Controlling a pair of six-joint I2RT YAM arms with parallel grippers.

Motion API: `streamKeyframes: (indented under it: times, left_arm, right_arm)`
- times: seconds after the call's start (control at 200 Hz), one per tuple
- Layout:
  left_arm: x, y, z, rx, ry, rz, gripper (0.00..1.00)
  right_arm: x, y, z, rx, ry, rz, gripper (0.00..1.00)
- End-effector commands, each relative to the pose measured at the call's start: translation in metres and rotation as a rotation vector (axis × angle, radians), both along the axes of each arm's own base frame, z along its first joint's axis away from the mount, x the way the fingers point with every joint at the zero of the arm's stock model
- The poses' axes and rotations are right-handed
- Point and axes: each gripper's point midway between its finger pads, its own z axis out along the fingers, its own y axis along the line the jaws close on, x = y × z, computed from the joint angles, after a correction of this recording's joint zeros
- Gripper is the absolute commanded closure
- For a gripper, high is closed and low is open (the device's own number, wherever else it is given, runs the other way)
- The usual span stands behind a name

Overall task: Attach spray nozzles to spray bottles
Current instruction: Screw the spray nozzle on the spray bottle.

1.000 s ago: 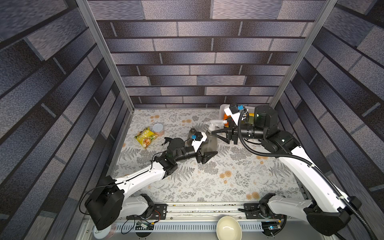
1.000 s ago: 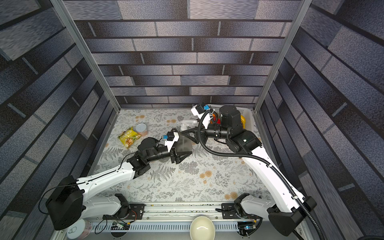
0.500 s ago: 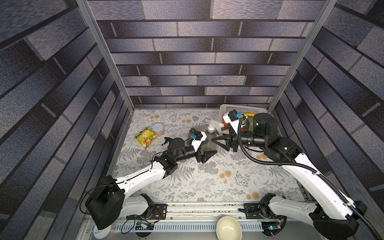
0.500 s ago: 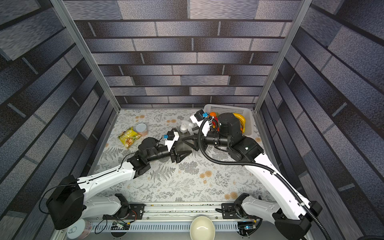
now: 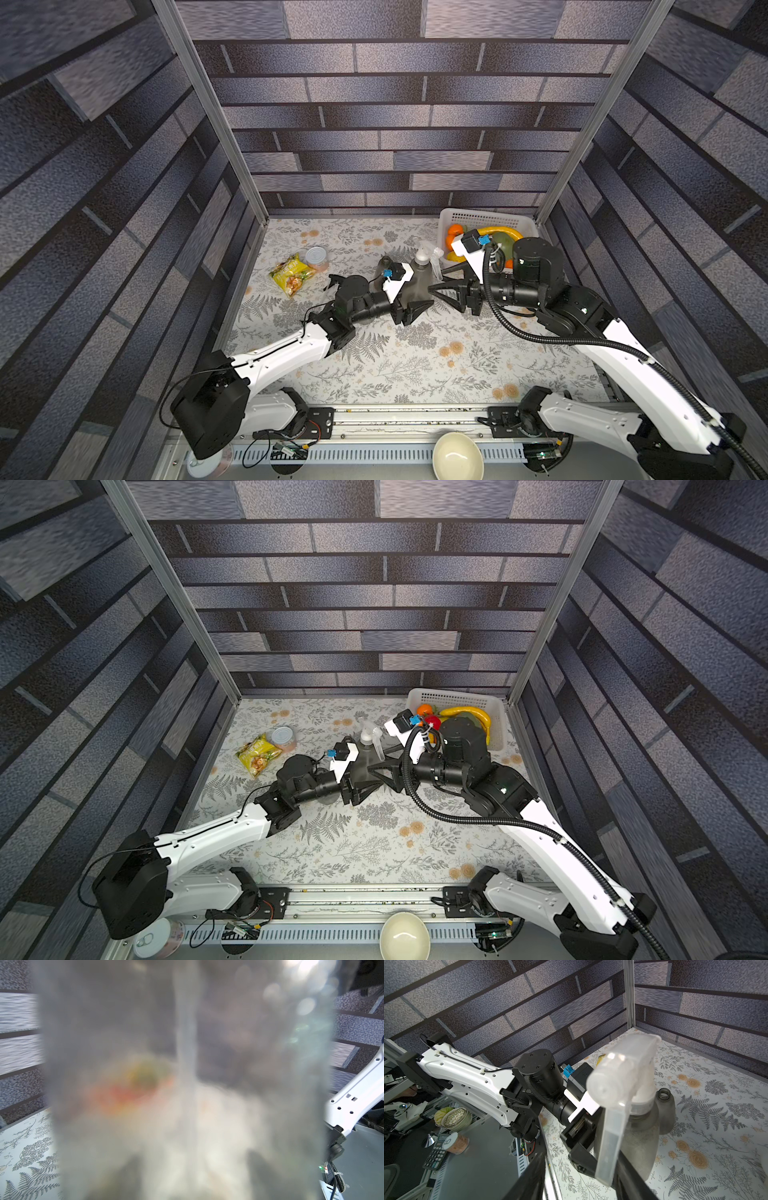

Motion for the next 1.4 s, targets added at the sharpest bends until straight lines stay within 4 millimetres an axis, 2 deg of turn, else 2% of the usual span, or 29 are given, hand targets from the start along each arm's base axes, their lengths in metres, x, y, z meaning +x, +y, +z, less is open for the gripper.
streamKeyframes:
  times: [0.0,0.476,0.706,0.897,1.002,1.122,1.247,1.398]
  left_arm:
    - [0.002,0.001,0.017,-0.023,-0.053,0.009,0.22]
    - [0.000,-0.003,0.012,0.002,-0.059,0.006,0.22]
    - [-0.001,-0.002,0.012,0.004,-0.064,0.008,0.22]
    - [-0.001,0.000,0.015,-0.008,-0.071,0.011,0.22]
    - [-0.001,0.002,0.017,-0.017,-0.075,0.015,0.22]
    - [0.000,0.003,0.017,-0.021,-0.076,0.019,0.22]
    - [-0.003,0.004,0.018,-0.026,-0.077,0.013,0.22]
    - [-0.010,0.004,0.023,-0.032,-0.082,-0.004,0.22]
  right_arm:
    - [-0.007,0.000,-0.002,-0.011,0.029,0.000,0.49]
    - [-0.011,0.038,0.005,0.007,0.020,0.091,0.52]
    - [-0.015,0.054,-0.002,-0.005,0.038,0.128,0.52]
    - [-0.020,0.044,-0.019,-0.050,0.079,0.110,0.50]
    - [-0.023,0.030,-0.029,-0.081,0.080,0.072,0.49]
    - [-0.018,0.011,-0.035,-0.123,0.030,-0.009,0.50]
    - [-0.002,-0.007,-0.025,-0.143,-0.070,-0.126,0.57]
    - [0.018,-0.019,-0.002,-0.094,-0.176,-0.218,0.58]
